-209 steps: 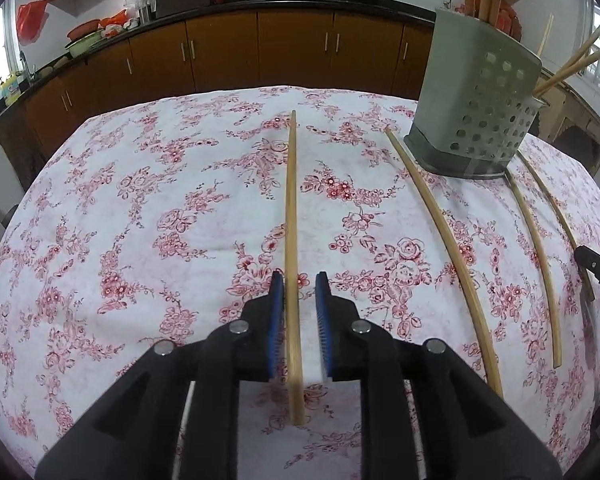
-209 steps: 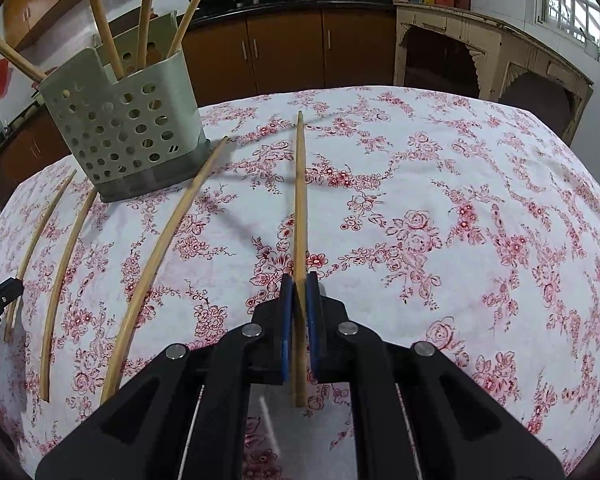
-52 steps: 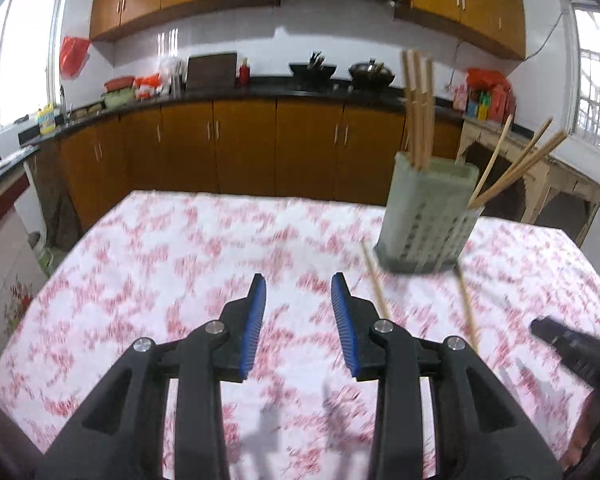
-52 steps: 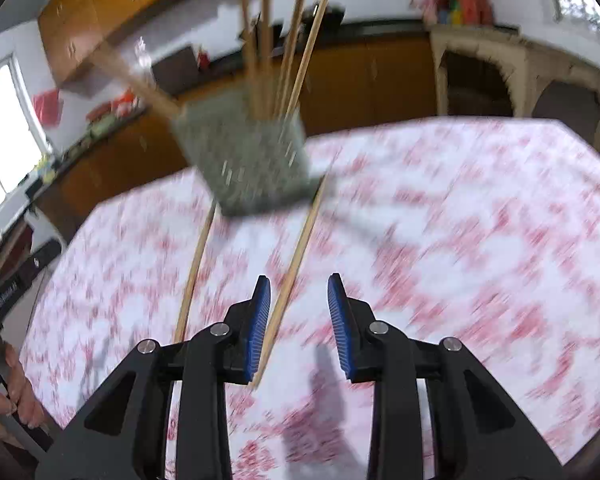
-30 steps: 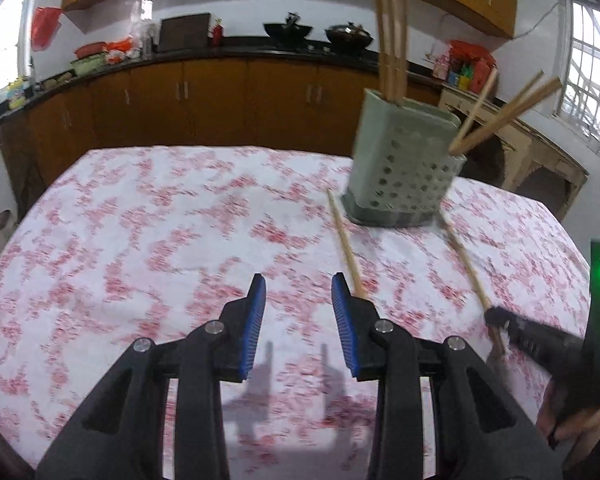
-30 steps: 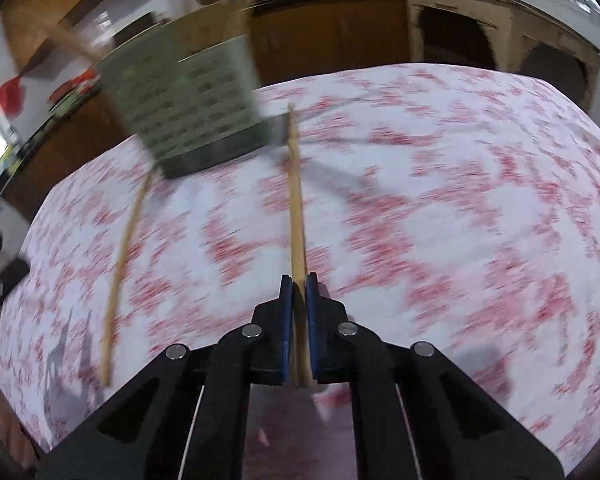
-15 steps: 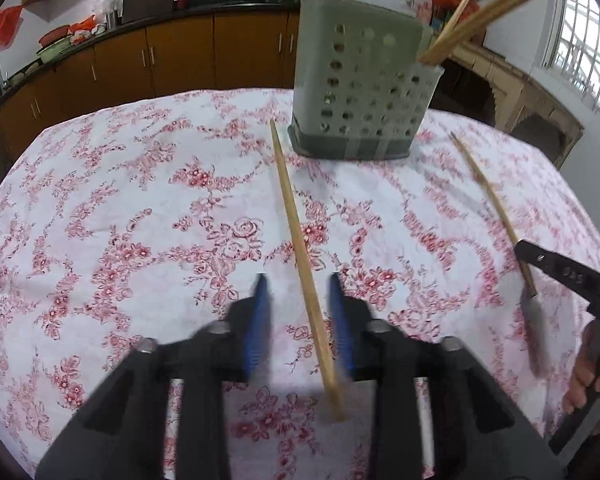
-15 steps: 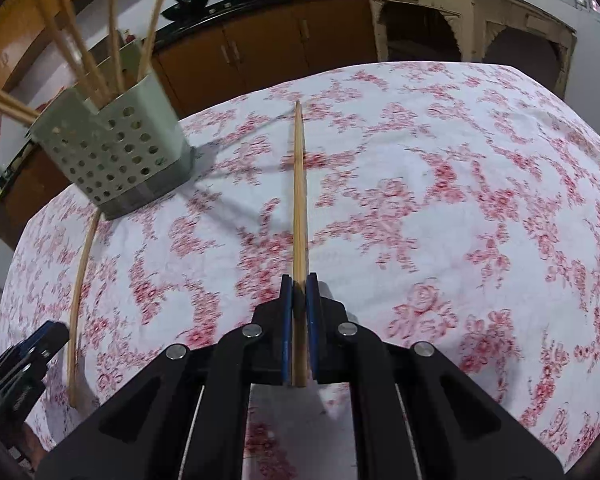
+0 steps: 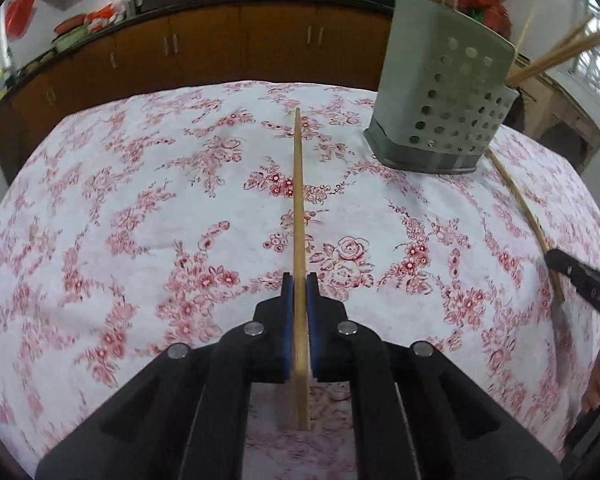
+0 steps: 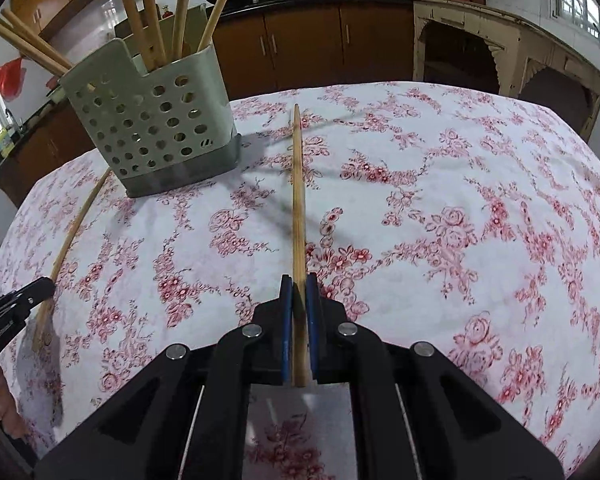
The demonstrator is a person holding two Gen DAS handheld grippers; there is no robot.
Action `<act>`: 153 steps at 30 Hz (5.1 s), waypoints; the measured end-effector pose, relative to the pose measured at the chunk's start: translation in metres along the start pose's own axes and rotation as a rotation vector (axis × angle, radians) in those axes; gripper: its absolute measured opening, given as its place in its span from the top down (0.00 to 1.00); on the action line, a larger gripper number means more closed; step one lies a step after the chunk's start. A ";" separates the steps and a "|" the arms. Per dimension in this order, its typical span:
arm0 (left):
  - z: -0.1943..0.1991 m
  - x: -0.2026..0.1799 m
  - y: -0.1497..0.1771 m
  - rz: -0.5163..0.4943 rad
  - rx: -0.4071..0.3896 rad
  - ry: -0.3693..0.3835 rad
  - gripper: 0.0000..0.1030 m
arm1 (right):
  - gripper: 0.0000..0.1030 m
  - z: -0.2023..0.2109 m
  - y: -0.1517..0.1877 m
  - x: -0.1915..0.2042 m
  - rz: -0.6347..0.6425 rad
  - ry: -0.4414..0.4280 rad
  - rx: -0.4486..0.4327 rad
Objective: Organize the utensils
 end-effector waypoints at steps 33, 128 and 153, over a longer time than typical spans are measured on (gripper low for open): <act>0.002 0.000 0.003 -0.028 -0.020 -0.005 0.87 | 0.92 -0.002 0.000 0.003 0.020 0.020 -0.009; 0.289 -0.088 -0.194 0.043 -0.790 0.077 0.93 | 0.93 0.233 -0.168 0.055 0.070 -0.180 -0.671; 0.214 -0.061 -0.183 0.081 -0.601 0.025 0.71 | 0.71 0.203 -0.152 0.053 0.050 -0.173 -0.536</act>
Point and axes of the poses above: each gripper's, at about its wrist camera, not at the fingertips, and z roughly against the way its jaws point, x to its left, y to its underside, the point moved 4 cm from there along -z, roughly the way its jaws point, and after that the axes turned 11 degrees about x, right-handed, at the moved point
